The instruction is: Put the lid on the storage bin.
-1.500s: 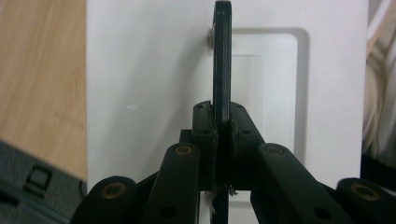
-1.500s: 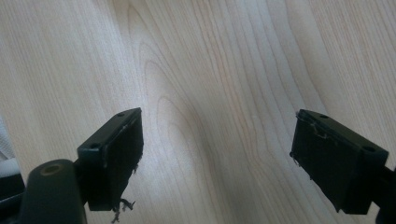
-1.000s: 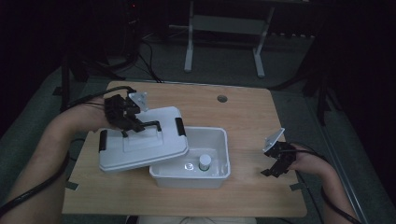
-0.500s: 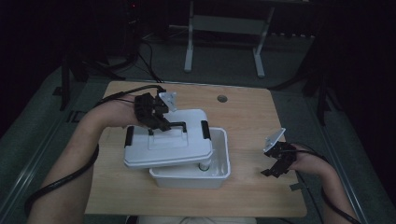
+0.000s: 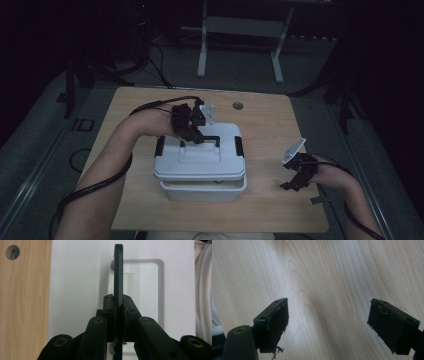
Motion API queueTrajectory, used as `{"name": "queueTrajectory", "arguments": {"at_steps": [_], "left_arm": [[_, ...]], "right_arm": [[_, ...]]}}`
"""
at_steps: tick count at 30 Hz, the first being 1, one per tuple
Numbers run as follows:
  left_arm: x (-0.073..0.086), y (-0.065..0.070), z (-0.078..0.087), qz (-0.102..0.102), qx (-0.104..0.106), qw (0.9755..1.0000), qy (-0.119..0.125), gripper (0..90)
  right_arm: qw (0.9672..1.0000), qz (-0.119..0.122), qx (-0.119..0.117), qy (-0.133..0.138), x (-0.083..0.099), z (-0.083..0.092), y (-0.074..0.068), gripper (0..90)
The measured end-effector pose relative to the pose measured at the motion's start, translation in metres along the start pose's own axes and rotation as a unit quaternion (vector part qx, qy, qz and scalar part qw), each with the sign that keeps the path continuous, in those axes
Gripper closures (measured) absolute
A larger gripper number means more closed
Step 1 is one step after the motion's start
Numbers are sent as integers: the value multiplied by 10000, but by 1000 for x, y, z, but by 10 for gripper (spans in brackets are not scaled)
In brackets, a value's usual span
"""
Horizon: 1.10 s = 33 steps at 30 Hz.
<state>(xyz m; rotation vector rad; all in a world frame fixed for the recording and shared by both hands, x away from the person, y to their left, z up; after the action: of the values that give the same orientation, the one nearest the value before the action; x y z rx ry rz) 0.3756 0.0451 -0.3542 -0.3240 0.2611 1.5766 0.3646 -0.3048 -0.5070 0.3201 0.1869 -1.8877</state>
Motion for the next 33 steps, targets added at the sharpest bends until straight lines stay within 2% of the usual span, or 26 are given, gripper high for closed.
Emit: {"name": "queueTrajectory", "arguments": {"at_steps": [2, 4, 6, 10, 16, 25, 29, 31, 32, 33], "left_arm": [[-3, 0, -7, -56, 4, 10000, -50, 837], [-6, 1, -13, -106, 119, 9999, -56, 836], [-7, 2, -18, -134, 146, 9998, -85, 836], [-7, 3, -25, -132, 213, 9995, -185, 837], [-5, 5, -27, -75, 327, 9994, -110, 836], [-2, 5, -38, -6, 362, 9992, -190, 835], [0, 4, -38, 45, 415, 9991, -112, 835], [1, 4, -38, 75, 371, 9992, -119, 832], [2, 3, -37, 67, 312, 9995, -74, 792], [2, 2, -36, 128, 266, 9996, 40, 685]], "right_arm": [[10000, 2, -5, 4, 0, 0, 0, 166], [10000, -6, -19, -15, 1, -1, 0, 166], [10000, 0, -35, -16, 1, -2, 0, 165], [10000, -7, -57, -2, 1, -2, -1, 166], [10000, -26, -58, -38, 1, -4, 1, 166], [10000, -16, -63, -33, -2, -5, 0, 166], [10000, -21, -71, -35, -2, -6, 0, 166], [10000, -6, -60, -43, -2, -6, 0, 166], [10000, -7, -60, -28, -3, -6, 0, 166], [10000, -7, -67, -4, -3, -6, 0, 165]]}}
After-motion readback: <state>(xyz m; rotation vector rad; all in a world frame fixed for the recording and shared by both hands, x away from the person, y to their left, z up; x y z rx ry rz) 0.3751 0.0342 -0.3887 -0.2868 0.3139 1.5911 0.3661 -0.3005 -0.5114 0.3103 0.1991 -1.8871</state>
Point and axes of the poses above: each handheld gripper's, and its own axes: z roughly backward along the jaws, x roughly out of its underside, y roughly to its right, the point moved 3 cm from there along -z, roughly forward along the jaws, and after that the axes turned 3 degrees about x, right-handed, at the moved point
